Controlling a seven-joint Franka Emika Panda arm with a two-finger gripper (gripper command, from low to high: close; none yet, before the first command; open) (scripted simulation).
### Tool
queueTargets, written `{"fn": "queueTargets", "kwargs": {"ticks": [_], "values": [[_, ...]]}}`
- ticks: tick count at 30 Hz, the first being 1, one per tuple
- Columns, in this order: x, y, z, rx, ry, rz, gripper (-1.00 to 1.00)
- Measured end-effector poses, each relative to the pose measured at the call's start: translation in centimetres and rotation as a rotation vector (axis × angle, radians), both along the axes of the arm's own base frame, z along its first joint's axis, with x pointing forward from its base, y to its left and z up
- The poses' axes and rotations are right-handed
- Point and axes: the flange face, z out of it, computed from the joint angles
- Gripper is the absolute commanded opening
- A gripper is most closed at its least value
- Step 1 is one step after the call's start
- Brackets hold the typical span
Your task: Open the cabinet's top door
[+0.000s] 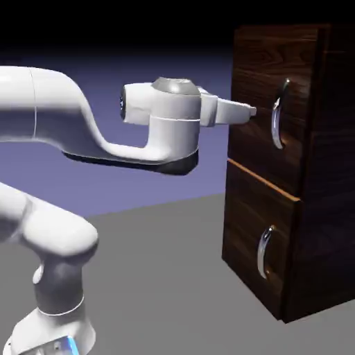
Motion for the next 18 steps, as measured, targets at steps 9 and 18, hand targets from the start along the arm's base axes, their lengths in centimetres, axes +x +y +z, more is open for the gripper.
{"fn": "queueTargets", "kwargs": {"ticks": [9,18], "values": [[0.8,-4.6,-1.5,0.03,-0.075,0.004,1.0],[6.0,-5.4,-2.0,0.037,-0.088,0.005,-1.0]]}}
